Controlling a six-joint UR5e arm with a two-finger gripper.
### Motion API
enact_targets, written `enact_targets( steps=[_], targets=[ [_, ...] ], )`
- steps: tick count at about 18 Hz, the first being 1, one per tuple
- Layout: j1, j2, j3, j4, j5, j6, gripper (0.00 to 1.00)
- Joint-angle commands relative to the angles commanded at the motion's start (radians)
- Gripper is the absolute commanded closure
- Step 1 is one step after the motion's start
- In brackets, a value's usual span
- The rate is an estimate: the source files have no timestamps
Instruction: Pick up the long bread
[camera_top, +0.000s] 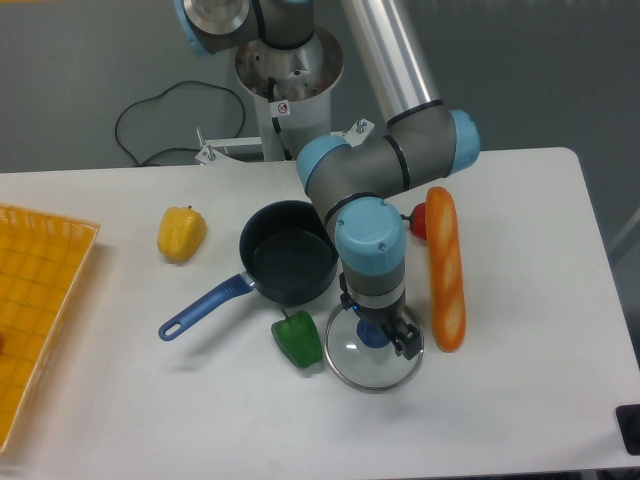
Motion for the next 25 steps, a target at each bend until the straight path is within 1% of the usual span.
enact_targets(
  steps=[4,7,9,11,13,17,22,24,25],
  targets=[
    [0.008,0.006,0.008,-0.006,-0.006,-0.005,0.00],
    [0.008,0.008,-0.020,0.002,-0.005,-0.012,0.00],
    [0.015,0.011,-0.044,0.023,-0.005,-0.014,0.00],
    [0.021,0.015,-0.061,0.028,0.000,-0.034,0.00],
    [0.041,0.034,-0.057,0.028,-0.002,-0.064,0.00],
    [0.055,0.026,-0.058,0.028,0.006,-0.057,0.00],
    [0.116,0.035,-0.061,0.023,0.011,-0.055,0.00],
    [0.123,0.032,-0.069,0.026,0.015,-0.066,0.00],
    [0.124,0.031,-0.072,0.028,0.041,-0.066,0.00]
  ],
)
